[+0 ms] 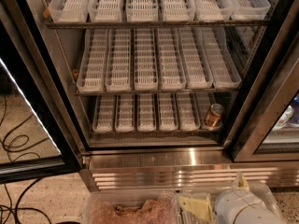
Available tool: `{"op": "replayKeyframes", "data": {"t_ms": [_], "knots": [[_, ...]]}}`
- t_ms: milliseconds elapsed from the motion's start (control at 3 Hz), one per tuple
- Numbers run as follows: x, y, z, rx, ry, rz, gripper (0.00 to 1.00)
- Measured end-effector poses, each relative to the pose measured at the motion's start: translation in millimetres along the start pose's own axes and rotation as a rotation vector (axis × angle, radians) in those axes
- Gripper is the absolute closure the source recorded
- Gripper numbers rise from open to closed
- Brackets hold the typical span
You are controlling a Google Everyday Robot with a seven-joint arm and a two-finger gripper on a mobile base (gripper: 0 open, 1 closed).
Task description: Pick orange can from bottom shelf of fridge
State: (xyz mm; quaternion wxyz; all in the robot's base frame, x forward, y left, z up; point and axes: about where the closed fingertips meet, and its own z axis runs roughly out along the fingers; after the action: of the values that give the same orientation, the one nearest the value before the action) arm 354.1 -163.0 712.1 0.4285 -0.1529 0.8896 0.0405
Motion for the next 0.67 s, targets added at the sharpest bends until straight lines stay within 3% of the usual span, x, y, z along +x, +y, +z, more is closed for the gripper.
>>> {"op": "replayKeyframes", "data": {"t_ms": [333, 667], "knots": [[-11, -26, 16, 0.077, -0.103, 0.251, 0.0], [-2, -36, 19, 0.12, -0.139, 0.337, 0.0]]}}
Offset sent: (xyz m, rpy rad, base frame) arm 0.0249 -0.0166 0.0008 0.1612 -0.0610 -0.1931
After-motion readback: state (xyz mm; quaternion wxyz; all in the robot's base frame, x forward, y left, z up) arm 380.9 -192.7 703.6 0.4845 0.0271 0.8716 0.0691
